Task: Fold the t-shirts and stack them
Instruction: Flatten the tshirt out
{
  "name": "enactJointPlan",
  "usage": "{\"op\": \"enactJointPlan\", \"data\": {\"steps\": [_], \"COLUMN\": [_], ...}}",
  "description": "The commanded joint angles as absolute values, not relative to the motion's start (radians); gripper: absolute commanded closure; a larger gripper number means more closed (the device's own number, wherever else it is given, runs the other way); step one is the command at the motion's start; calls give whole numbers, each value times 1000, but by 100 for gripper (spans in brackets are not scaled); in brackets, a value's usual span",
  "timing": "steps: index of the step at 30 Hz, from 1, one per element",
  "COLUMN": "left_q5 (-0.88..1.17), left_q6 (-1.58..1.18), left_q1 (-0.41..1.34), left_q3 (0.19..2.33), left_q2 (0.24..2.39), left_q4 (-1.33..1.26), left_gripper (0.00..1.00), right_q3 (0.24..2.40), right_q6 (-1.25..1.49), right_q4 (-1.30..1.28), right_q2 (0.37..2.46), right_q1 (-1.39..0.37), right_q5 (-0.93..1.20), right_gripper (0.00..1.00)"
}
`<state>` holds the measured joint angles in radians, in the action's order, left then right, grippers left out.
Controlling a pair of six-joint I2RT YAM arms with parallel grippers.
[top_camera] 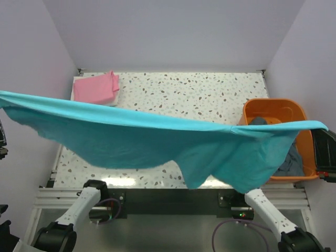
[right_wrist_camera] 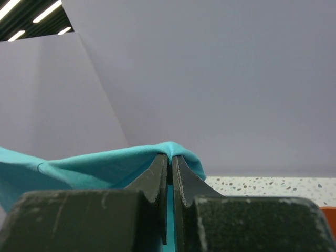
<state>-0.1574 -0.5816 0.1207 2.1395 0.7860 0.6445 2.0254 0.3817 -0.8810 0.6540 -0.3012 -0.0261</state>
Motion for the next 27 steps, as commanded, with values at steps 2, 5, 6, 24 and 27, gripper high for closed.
{"op": "enactJointPlan", "data": {"steps": [2, 5, 6, 24, 27], "left_q5": [-146, -161, -166, -249, -226], "left_q6": [-549, -552, -557, -577, -568], "left_q1": [118, 118, 118, 117, 117], "left_q3": [2100, 1949, 1825, 1122, 1268], "left_q2": [854, 835, 828, 1705, 1901], "left_q4": [743, 692, 669, -97, -80], "left_gripper": [100, 100, 100, 100, 100], "right_q3": [2054, 1937, 1889, 1357, 1506], "right_q6": [357, 353, 350, 301, 285], "right_q4": [-946, -904, -852, -190, -190], "right_q2": [703, 725, 729, 1523, 1722], "right_q1": [-301, -301, -302, -291, -287], "right_q5": [-161, -225, -235, -423, -434], "right_gripper": [100, 100, 100, 100, 100]}}
